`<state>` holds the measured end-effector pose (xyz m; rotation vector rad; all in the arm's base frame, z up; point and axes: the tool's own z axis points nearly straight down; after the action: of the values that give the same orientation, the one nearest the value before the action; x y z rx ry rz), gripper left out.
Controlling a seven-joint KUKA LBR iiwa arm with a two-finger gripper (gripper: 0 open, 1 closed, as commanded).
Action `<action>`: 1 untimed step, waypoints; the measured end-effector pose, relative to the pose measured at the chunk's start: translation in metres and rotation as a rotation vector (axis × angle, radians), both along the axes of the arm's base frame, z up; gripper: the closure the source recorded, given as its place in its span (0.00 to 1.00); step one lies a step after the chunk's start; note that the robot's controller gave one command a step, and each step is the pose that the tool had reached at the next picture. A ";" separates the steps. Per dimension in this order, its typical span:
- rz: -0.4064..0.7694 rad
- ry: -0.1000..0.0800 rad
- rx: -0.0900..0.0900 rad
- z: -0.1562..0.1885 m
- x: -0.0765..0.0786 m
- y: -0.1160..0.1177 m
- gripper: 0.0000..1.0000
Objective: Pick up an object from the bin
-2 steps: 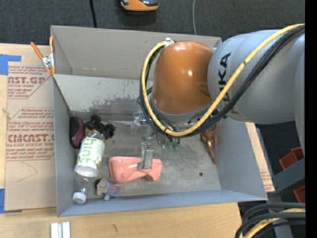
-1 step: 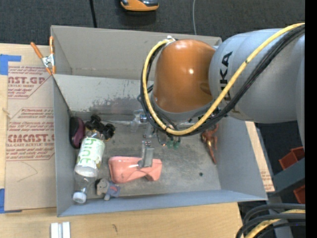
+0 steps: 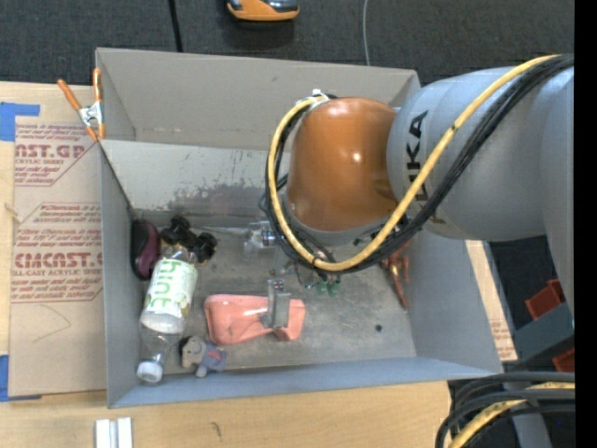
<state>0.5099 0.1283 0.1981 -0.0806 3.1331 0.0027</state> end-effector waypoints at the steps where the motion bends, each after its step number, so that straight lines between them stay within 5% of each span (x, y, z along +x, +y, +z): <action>1: -0.030 0.006 0.000 -0.037 -0.014 -0.004 0.00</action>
Offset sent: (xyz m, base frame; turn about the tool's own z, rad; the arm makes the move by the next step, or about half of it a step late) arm 0.0111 -0.0026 -0.0650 0.2860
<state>0.4959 0.1248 0.1610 -0.0342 3.1398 0.0020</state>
